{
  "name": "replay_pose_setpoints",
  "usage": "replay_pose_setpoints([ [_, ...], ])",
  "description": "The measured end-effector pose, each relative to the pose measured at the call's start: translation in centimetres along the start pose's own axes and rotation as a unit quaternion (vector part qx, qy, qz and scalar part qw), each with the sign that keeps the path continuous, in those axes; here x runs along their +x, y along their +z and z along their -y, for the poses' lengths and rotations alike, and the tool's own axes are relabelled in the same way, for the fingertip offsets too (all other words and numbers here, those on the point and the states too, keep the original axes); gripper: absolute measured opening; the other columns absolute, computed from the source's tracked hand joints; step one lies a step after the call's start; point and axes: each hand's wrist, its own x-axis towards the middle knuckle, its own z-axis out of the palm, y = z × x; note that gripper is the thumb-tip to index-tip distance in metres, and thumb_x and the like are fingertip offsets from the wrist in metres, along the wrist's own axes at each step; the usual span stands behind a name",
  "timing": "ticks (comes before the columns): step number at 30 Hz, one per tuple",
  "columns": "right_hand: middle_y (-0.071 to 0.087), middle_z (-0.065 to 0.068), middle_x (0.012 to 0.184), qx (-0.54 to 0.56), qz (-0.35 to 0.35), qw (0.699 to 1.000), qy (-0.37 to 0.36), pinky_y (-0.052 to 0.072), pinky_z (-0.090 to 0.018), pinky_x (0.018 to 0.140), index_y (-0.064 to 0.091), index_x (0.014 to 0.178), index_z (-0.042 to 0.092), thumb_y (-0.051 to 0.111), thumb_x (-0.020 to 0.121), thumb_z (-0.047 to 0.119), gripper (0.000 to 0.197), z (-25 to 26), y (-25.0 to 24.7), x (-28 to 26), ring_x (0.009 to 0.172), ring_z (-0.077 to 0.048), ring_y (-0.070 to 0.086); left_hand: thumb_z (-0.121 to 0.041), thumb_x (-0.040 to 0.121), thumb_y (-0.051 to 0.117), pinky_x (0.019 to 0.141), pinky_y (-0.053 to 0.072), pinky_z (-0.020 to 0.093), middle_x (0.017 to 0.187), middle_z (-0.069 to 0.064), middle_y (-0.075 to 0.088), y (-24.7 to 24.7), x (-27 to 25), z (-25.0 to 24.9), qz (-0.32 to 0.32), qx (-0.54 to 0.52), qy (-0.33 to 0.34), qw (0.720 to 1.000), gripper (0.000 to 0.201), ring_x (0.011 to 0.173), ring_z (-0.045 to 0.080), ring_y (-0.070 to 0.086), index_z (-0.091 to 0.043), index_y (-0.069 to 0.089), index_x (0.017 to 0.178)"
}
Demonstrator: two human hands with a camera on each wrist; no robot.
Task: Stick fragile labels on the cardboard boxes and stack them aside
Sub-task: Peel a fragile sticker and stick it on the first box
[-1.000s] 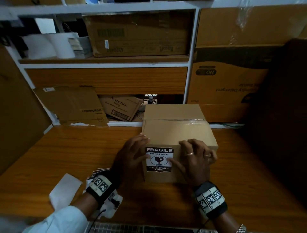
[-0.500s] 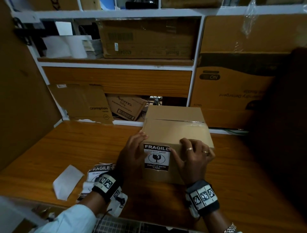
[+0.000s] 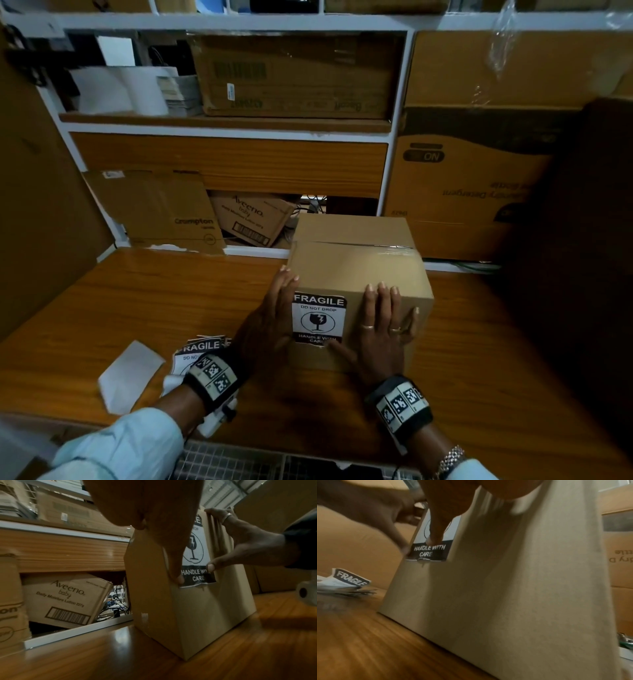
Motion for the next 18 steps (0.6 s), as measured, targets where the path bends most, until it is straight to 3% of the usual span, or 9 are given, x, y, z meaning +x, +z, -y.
replay_pose_setpoints([
  [2, -0.004, -0.011, 0.170, 0.003, -0.010, 1.000, 0.006, -0.015, -0.058, 0.122, -0.008, 0.163, 0.017, 0.052, 0.067, 0.087, 0.133, 0.3, 0.2, 0.0, 0.158, -0.025, -0.013, -0.042, 0.074, 0.086, 0.109, 0.045, 0.030, 0.162, 0.018, 0.028, -0.2, 0.5, 0.5, -0.019, -0.051, -0.011, 0.998, 0.106, 0.150, 0.027, 0.029, -0.006, 0.027, 0.155],
  [4, 0.013, -0.012, 0.166, 0.013, -0.032, 0.999, 0.007, -0.010, -0.058, 0.122, 0.004, 0.163, 0.016, 0.053, 0.069, 0.085, 0.127, 0.3, 0.2, 0.1, 0.159, -0.025, -0.005, -0.044, 0.085, 0.075, 0.108, 0.043, 0.032, 0.156, 0.014, 0.039, -0.8, 1.3, 1.1, -0.026, -0.078, -0.007, 0.997, 0.080, 0.147, 0.021, 0.033, -0.009, 0.041, 0.148],
  [7, 0.038, -0.010, 0.149, 0.019, -0.067, 0.998, 0.009, 0.013, -0.056, 0.116, 0.038, 0.148, 0.019, 0.065, 0.070, 0.081, 0.103, -0.5, -0.7, 0.6, 0.144, -0.029, 0.032, -0.045, 0.094, 0.058, 0.093, 0.052, 0.026, 0.141, 0.009, 0.057, -2.4, 2.7, 1.7, -0.041, -0.115, -0.006, 0.993, 0.049, 0.132, 0.015, 0.050, -0.015, 0.055, 0.133],
  [9, 0.044, -0.007, 0.140, 0.029, -0.063, 0.997, 0.036, 0.025, -0.057, 0.109, 0.051, 0.136, 0.026, 0.073, 0.069, 0.078, 0.087, -0.9, -1.6, 1.5, 0.131, -0.030, 0.042, -0.038, 0.095, 0.057, 0.087, 0.059, 0.027, 0.132, 0.008, 0.064, -3.2, 3.4, 1.8, -0.047, -0.151, -0.012, 0.987, 0.039, 0.121, 0.017, 0.061, -0.012, 0.063, 0.123],
  [12, 0.047, -0.006, 0.136, 0.050, -0.038, 0.994, 0.095, 0.036, -0.062, 0.103, 0.058, 0.126, 0.030, 0.076, 0.071, 0.074, 0.073, -0.5, -2.9, 2.5, 0.129, -0.030, 0.041, -0.031, 0.097, 0.057, 0.088, 0.061, 0.030, 0.123, 0.006, 0.069, -3.4, 3.7, 1.8, -0.061, -0.186, -0.021, 0.980, 0.031, 0.119, 0.012, 0.061, -0.008, 0.069, 0.115],
  [15, 0.050, -0.008, 0.133, 0.062, -0.056, 0.989, 0.124, 0.033, -0.058, 0.104, 0.065, 0.117, 0.031, 0.074, 0.077, 0.067, 0.054, -0.4, -4.2, 2.8, 0.128, -0.033, 0.042, -0.027, 0.099, 0.054, 0.090, 0.059, 0.031, 0.121, 0.003, 0.069, -3.4, 3.7, 1.3, -0.090, -0.204, -0.052, 0.973, 0.027, 0.120, 0.006, 0.059, -0.011, 0.070, 0.114],
  [18, 0.047, -0.010, 0.141, 0.111, -0.086, 0.980, 0.143, 0.030, -0.063, 0.107, 0.069, 0.114, 0.029, 0.077, 0.081, 0.052, 0.041, -1.6, -5.3, 2.5, 0.135, -0.037, 0.038, -0.027, 0.099, 0.060, 0.080, 0.062, 0.029, 0.130, -0.007, 0.062, -3.6, 3.3, 0.2, -0.107, -0.219, -0.090, 0.966, 0.024, 0.112, 0.004, 0.062, -0.018, 0.068, 0.120],
])
